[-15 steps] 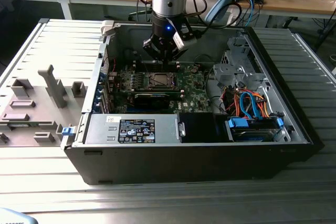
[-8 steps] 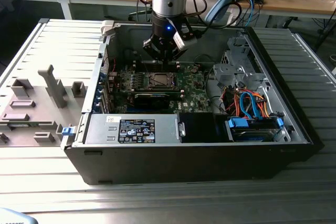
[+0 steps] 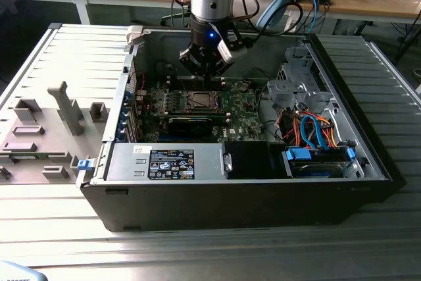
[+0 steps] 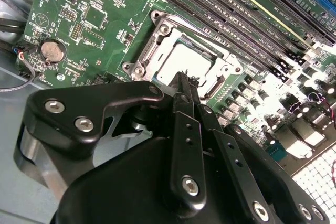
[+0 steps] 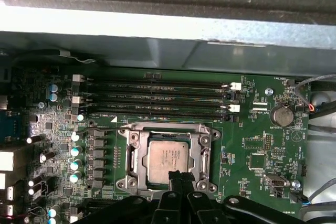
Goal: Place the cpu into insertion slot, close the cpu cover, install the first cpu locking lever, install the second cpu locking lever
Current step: 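Install the first cpu locking lever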
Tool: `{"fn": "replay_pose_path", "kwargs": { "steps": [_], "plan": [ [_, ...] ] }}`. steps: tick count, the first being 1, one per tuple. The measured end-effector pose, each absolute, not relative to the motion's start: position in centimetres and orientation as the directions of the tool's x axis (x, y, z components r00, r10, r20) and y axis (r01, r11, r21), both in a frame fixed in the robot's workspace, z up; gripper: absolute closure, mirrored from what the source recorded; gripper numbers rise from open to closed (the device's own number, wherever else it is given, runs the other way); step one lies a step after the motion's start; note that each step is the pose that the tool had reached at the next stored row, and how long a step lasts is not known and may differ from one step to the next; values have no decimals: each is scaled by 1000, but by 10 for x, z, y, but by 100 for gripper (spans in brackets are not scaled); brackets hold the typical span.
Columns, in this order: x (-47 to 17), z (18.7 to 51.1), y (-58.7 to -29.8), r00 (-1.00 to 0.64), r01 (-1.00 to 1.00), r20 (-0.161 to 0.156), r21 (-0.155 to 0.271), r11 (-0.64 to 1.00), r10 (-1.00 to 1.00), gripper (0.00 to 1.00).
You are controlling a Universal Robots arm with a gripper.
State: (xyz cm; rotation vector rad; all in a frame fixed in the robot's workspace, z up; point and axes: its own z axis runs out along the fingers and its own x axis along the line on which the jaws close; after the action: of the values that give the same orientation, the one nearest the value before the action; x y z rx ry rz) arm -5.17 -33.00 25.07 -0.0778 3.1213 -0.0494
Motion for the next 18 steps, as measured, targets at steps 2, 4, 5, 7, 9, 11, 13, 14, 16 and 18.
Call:
{"fn": "replay_pose_path", "kwargs": {
  "steps": [2,4,5,7,9,11,13,14,16,18],
  "plan": [
    [-52,251,-330,-999,-50,-18,-32,998,-50,89],
    [-52,251,-330,-999,-50,-18,-32,998,-50,89],
    [-52,251,-330,-999,-49,-18,-32,998,-50,89],
    [-53,251,-330,-999,-50,-18,-32,998,-50,89],
    [-54,251,-330,-999,-50,-18,-32,998,-50,89],
    [-55,252,-330,-999,-50,-18,-32,998,-50,89],
    [-55,253,-330,-999,-50,-18,-31,998,-50,89],
    [-55,254,-330,-999,-50,-18,-31,998,-50,89],
    [-56,255,-330,-999,-50,-19,-29,998,-50,89],
    [-60,255,-330,-999,-50,-19,-26,998,-50,89]
  ]
}}
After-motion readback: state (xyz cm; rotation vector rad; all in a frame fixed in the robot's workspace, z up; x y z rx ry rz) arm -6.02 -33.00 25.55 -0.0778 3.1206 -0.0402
